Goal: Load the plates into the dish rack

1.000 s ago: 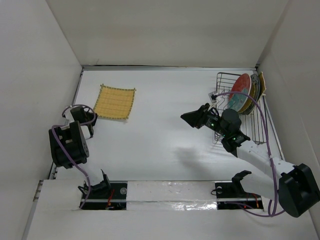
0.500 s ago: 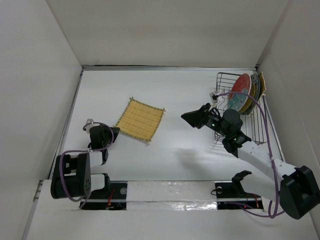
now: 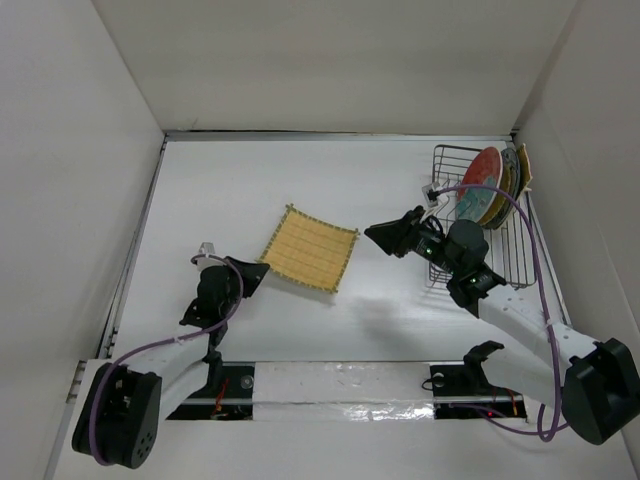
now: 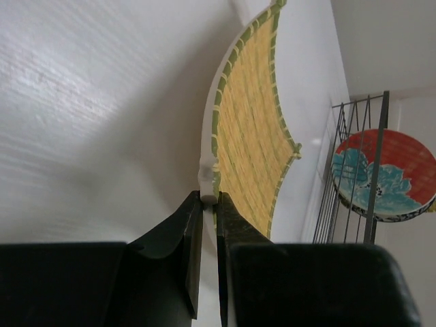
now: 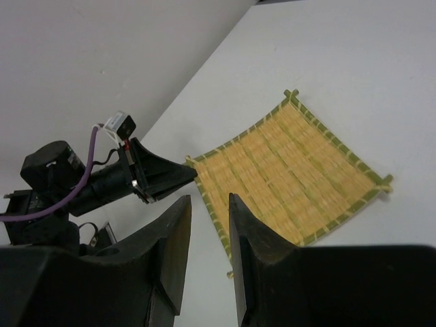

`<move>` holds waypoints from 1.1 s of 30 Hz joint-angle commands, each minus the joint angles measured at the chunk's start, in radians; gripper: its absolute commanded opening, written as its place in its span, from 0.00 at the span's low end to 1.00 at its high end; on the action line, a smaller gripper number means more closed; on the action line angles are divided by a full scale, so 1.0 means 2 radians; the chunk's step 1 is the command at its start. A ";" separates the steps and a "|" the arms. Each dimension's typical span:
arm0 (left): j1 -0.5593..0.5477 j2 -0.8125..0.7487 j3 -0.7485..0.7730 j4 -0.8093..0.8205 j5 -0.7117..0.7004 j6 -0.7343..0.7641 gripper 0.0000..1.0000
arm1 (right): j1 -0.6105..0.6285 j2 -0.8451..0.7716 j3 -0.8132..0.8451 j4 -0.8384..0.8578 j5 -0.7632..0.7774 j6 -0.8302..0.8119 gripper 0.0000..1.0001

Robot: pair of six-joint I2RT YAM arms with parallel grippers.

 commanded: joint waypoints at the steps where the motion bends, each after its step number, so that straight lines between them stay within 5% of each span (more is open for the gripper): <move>1: -0.020 0.011 -0.024 0.045 -0.018 -0.048 0.00 | -0.004 -0.004 0.005 0.003 0.008 -0.013 0.35; 9: -0.020 0.042 -0.038 0.073 -0.014 -0.055 0.00 | -0.004 0.001 0.008 -0.006 0.021 -0.022 0.35; 15: -0.020 0.113 -0.013 0.095 0.006 -0.048 0.15 | -0.004 0.000 0.009 -0.013 0.029 -0.026 0.35; 25: -0.020 0.218 -0.030 0.250 0.015 -0.074 0.19 | -0.009 0.000 0.009 -0.017 0.036 -0.030 0.35; 30: -0.020 0.238 -0.030 0.277 -0.001 -0.071 0.42 | -0.009 0.006 0.011 -0.016 0.034 -0.030 0.35; 33: -0.020 0.267 -0.026 0.302 -0.009 -0.067 0.43 | -0.009 0.006 0.010 -0.016 0.034 -0.030 0.35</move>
